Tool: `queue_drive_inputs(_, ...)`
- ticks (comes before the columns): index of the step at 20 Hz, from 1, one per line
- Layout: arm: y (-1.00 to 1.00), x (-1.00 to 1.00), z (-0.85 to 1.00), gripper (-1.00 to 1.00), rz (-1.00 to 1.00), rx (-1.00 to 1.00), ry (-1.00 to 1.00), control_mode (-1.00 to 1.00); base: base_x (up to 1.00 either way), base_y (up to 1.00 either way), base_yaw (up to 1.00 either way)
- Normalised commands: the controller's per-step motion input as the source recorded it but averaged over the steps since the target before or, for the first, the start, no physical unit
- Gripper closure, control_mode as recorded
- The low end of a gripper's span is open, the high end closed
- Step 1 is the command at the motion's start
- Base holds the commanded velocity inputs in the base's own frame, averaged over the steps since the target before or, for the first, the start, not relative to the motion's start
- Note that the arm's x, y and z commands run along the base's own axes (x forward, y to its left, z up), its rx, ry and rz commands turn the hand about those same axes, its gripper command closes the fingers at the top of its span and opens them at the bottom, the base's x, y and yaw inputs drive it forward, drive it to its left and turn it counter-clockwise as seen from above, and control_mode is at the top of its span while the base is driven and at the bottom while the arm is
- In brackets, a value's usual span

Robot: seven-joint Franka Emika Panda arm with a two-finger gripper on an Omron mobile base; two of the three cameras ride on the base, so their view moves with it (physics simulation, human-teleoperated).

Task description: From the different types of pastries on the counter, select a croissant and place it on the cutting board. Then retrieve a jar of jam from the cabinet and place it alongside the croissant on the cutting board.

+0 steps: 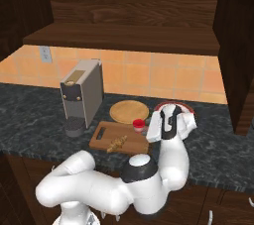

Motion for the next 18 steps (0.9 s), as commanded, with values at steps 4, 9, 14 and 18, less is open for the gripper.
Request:
queue_drive_inputs(4,-0.13,-0.18,0.71,-1.0,0.09,0.03,-0.15,-1.0,0.0,0.0,0.0)
queue_drive_inputs(9,-0.35,-0.4,0.56,-1.0,0.05,0.07,-0.11,-1.0,0.0,0.0,0.0)
queue_drive_inputs(14,-0.73,-0.64,0.0,-1.0,-0.01,0.11,-0.03,-1.0,0.0,0.0,0.0)
queue_drive_inputs(18,-0.63,-0.58,0.0,-1.0,-0.03,0.1,-0.09,-1.0,0.0,0.0,0.0)
